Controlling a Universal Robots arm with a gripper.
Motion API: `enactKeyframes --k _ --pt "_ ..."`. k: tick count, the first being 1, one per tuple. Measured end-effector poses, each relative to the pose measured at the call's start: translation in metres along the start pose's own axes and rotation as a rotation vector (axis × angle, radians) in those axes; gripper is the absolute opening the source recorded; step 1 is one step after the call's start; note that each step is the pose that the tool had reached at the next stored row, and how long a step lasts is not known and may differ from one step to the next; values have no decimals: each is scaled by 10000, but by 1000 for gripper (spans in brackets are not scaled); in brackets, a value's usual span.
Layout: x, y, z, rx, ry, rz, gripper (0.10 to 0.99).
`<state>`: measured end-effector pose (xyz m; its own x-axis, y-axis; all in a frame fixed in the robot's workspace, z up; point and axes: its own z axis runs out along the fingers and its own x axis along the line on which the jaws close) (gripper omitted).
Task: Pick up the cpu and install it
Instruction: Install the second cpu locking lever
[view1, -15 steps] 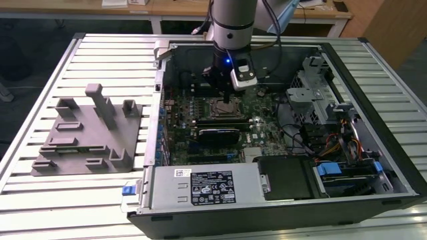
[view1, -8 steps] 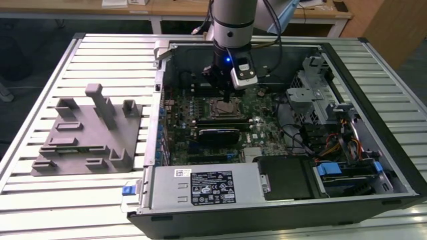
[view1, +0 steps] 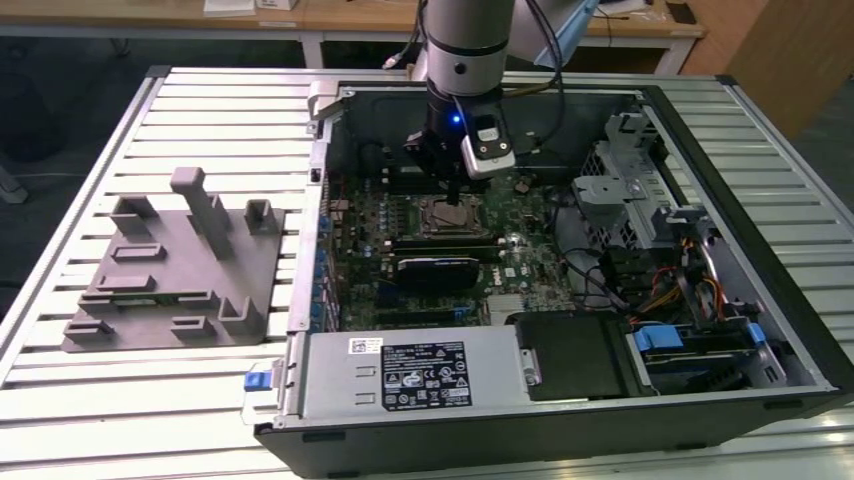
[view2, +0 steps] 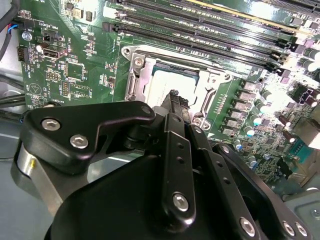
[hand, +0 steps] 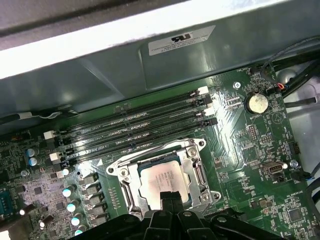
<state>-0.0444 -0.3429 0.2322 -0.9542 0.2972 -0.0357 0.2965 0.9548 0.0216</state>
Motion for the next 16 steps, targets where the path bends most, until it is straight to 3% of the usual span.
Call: enactKeyframes --k 9,16 --pt "-4 2 -111 -1 -1 0 106" --pt "-5 2 -132 -2 -1 0 106"
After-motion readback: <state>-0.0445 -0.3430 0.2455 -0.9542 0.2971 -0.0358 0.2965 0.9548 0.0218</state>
